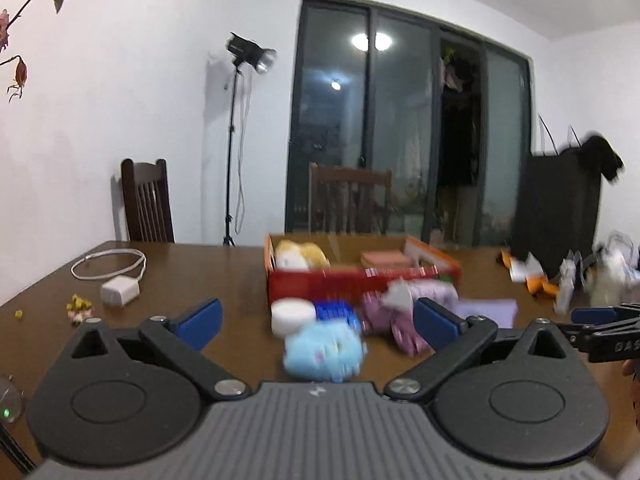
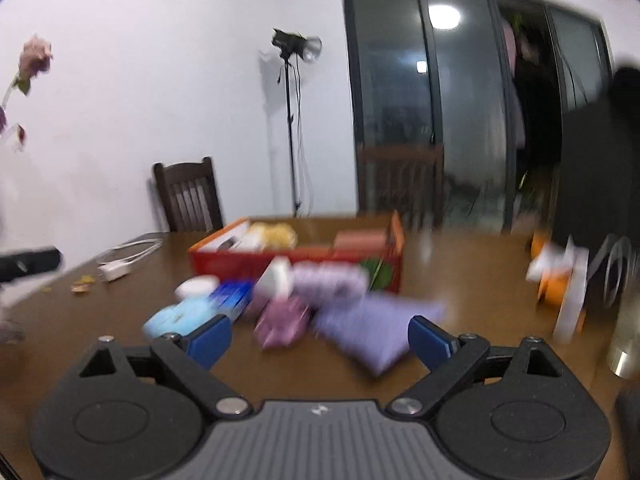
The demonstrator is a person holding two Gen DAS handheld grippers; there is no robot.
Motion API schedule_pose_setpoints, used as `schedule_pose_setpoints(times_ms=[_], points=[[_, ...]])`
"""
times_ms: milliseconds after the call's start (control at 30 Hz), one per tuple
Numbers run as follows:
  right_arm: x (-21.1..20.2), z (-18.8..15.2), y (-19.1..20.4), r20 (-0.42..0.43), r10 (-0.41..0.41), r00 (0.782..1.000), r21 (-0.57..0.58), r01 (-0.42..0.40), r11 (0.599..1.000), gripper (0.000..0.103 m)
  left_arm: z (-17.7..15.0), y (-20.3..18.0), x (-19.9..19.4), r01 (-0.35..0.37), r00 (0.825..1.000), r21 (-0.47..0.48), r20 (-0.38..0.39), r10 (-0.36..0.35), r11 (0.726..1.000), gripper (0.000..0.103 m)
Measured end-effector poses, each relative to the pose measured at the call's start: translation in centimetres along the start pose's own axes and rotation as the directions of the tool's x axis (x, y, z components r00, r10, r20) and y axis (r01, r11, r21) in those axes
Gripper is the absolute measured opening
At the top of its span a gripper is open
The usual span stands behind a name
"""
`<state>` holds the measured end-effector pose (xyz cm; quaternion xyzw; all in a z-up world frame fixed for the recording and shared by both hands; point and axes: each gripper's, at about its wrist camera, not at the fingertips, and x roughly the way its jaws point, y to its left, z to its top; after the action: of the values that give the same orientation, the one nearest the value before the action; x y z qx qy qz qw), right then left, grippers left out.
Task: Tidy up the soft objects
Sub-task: 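Move both tools back over the remaining soft items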
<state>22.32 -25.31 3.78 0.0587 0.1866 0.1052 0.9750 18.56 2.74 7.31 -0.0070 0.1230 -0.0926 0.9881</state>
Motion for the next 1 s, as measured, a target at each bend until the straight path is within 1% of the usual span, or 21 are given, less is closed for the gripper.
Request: schedule_pose_setpoints(times_ms=[67,133,233,400,467,533,600,633,733,800,833,867,900,933,967,1000], points=[[-1.0,-1.9,-0.1,-0.034,0.033,0.999,0.012,-0.032,0.999,0.095,-0.5,-0.1,0.1,0.003,1.0,-0.002,-0.03,-0.003,1.0,0.103],[-1.1,-2.7,0.0,-0.052,0.016,0.998,-0.011,-0.017,1.0,0.095,-0.7,-0.3,0.6,0.024,0.999,0.011,-0.027,-0.023,1.0,0.103],[-0.6,-2.2,-0.2,-0.047,0.01,0.999,0.0,-0.01,1.0,0.095,-0.8,-0.5,1.8,0.017,1.0,0.03,-0.015,-0.017,0.999,0.103],[1.0,-1.3,-0.9,-0.041,0.004,0.999,0.003,-0.004,1.0,0.092,-0.6,-1.4,4.1,0.042,0.998,0.013,-0.046,-0.042,0.999,0.103],[2.4,-0.8,-1.4,-0.04,-0.019,0.999,-0.001,0.019,1.0,0.088,-0.6,-2.0,5.2,0.059,0.996,0.01,-0.065,-0.058,0.998,0.103],[3.7,-0.3,-2.4,-0.043,-0.049,0.998,0.002,0.049,0.999,0.088,-0.6,-2.6,6.2,0.08,0.994,0.019,-0.074,-0.078,0.997,0.103],[5.2,0.1,-3.5,-0.062,-0.085,0.994,0.028,0.087,0.996,0.086,-0.6,-3.2,7.3,0.096,0.992,0.025,-0.079,-0.093,0.995,0.103],[6.2,0.3,-4.4,-0.079,-0.097,0.992,0.061,0.102,0.993,0.084,-0.6,-3.5,7.9,0.104,0.991,0.023,-0.084,-0.101,0.994,0.103],[9.1,0.6,-6.9,-0.126,-0.058,0.99,0.187,0.081,0.979,0.081,-0.7,-4.2,9.7,0.116,0.988,0.013,-0.104,-0.114,0.993,0.103],[11.1,0.5,-8.2,-0.174,-0.035,0.984,0.267,0.082,0.96,0.073,-0.7,-4.6,10.7,0.117,0.986,0.004,-0.117,-0.115,0.993,0.103],[12.0,0.4,-8.6,-0.192,-0.024,0.981,0.297,0.082,0.951,0.063,-0.7,-4.7,11.0,0.116,0.986,-0.002,-0.121,-0.116,0.993,0.103],[12.5,0.3,-8.8,-0.2,-0.014,0.98,0.314,0.078,0.946,0.049,-0.8,-4.7,11.2,0.116,0.985,-0.007,-0.127,-0.116,0.993,0.103],[13.1,0.2,-9.0,-0.208,-0.005,0.978,0.327,0.074,0.942,0.041,-0.9,-4.7,11.4,0.116,0.984,-0.009,-0.135,-0.116,0.993,0.103],[13.6,0.0,-9.1,-0.218,0.003,0.976,0.333,0.071,0.94,0.024,-1.0,-4.7,11.5,0.114,0.983,-0.007,-0.141,-0.114,0.993,0.103],[13.8,-0.3,-9.2,-0.23,0.012,0.973,0.34,0.068,0.938,0.012,-1.1,-4.8,11.5,0.113,0.983,-0.002,-0.145,-0.112,0.994,0.103],[13.7,-0.5,-9.2,-0.231,0.027,0.973,0.351,0.057,0.935,0.011,-1.3,-4.7,11.4,0.112,0.983,0.006,-0.15,-0.11,0.994,0.103]])
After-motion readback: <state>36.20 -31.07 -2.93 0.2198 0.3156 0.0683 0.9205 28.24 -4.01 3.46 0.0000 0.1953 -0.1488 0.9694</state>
